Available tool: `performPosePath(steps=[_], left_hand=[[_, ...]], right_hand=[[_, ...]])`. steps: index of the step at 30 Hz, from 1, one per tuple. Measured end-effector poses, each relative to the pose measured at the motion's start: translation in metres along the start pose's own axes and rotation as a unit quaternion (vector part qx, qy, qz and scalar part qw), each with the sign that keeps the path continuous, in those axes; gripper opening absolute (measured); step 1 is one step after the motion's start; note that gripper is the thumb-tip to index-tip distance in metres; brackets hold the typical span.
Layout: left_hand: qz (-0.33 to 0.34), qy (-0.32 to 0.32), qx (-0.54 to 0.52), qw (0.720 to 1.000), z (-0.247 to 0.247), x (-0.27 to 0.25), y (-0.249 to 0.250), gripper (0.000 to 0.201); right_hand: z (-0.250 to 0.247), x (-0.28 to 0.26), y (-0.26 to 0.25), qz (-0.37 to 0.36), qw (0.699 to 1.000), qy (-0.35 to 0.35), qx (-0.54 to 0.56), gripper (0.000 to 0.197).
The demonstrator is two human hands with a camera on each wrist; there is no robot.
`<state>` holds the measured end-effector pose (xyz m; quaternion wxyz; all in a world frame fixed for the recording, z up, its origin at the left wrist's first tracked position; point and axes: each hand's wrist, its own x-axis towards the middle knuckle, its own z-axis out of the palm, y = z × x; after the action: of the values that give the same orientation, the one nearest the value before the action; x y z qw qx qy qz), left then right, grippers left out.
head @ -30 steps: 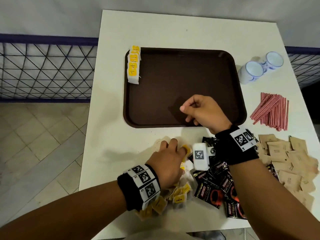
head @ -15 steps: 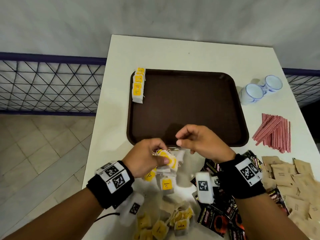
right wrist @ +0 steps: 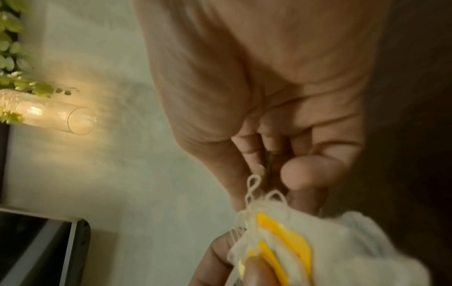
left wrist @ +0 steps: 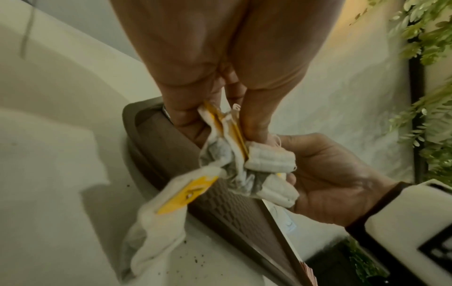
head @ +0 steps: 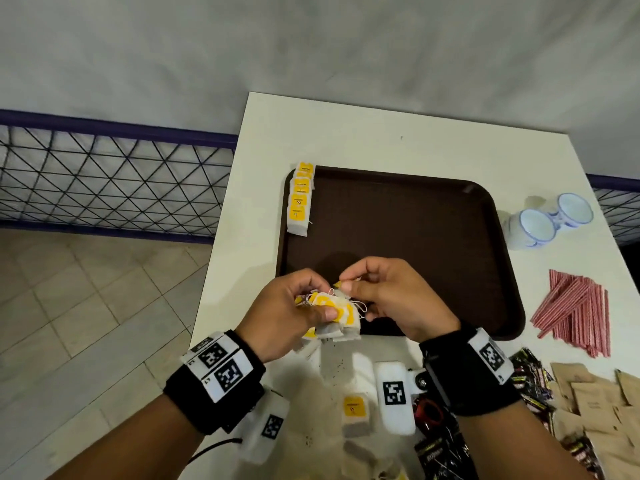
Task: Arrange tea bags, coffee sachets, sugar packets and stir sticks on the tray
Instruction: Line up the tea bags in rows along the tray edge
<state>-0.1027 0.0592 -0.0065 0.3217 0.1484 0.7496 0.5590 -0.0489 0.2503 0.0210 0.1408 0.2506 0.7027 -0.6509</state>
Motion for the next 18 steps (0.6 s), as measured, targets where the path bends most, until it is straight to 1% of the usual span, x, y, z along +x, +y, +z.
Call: performPosePath(steps=[3, 6, 9, 11, 12, 16, 18], left_hand=[[-0.017, -0.005, -0.047, 0.999, -0.006, 0.003, -0.003, 0.023], [-0.043, -0.014, -0.097, 0.994, -0.010, 0.003, -0.008, 0.027], [-0.066, -0.021, -0.141, 0.988, -0.016, 0.002, -0.013, 0.035], [-0.067, -0.011, -0.144, 0.987, -0.021, 0.002, -0.015, 0.033], [-0.065, -0.004, -0.137, 0.988, -0.023, 0.002, -0.016, 0.031], [-0.070, 0.018, -0.131, 0.989, -0.030, 0.000, -0.017, 0.026], [-0.071, 0.021, -0.125, 0.989, -0.031, -0.001, -0.019, 0.025]], right_hand=[[0.007, 0.011, -0.004, -0.016, 1.000, 0.023, 0.000, 0.013], [0.009, 0.017, -0.005, -0.049, 0.998, 0.036, 0.000, 0.005], [0.008, 0.026, -0.005, -0.066, 0.997, 0.037, 0.001, 0.023], [0.006, 0.033, -0.007, -0.059, 0.997, 0.052, -0.004, 0.031], [0.006, 0.037, -0.008, -0.056, 0.997, 0.057, -0.010, 0.030], [0.005, 0.049, -0.013, -0.062, 0.994, 0.061, -0.059, 0.011], [0.007, 0.056, -0.017, -0.062, 0.993, 0.055, -0.087, 0.008]])
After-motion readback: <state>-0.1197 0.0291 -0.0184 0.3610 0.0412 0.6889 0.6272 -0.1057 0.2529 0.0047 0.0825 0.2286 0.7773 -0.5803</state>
